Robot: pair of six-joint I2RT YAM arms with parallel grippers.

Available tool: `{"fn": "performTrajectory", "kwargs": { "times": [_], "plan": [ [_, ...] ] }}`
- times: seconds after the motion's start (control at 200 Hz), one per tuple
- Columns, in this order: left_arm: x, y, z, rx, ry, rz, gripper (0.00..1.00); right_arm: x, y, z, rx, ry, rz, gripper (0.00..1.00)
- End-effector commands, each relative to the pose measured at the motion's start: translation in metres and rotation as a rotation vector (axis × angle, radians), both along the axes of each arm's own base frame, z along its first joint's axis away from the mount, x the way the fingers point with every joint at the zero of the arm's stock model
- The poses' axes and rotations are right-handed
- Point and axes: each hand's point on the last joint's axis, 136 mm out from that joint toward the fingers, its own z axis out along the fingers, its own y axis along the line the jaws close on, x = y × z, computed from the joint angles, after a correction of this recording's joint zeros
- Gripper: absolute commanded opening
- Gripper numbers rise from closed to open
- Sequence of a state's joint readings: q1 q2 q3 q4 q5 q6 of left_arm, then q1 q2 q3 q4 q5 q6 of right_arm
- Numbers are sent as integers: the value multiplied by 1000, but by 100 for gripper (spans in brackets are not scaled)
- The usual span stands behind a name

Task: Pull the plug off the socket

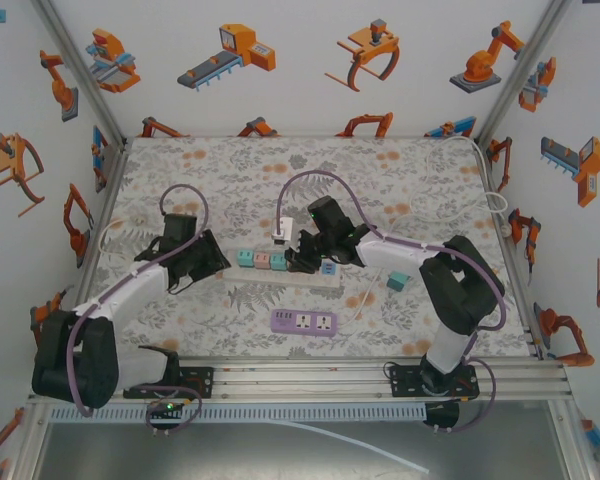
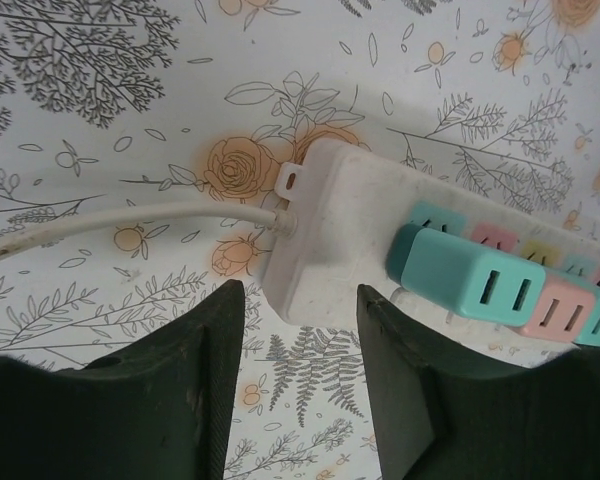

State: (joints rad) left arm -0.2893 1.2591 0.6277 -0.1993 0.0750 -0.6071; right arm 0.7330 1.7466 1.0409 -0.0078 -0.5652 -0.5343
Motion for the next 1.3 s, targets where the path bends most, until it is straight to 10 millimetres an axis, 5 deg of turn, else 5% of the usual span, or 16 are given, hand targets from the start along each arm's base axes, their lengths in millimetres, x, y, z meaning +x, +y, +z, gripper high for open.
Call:
{"fn": "performTrajectory", "kwargs": {
  "times": [0.0,0.33,0.656,1.292],
  "plan": [
    [3,-7,-5,9,4,-20,46,-6,7,5,16,3,53,22],
    [-3,-13,-29,43,61,-47,44,-8,9,8,30,11,66,19],
    [-29,-7,-51,108,101,-30,40,-2,17,39,102,1,43,16],
    [-35,-4,-53,176,114,-50,40,1,19,62,143,-14,12,12]
  ]
}}
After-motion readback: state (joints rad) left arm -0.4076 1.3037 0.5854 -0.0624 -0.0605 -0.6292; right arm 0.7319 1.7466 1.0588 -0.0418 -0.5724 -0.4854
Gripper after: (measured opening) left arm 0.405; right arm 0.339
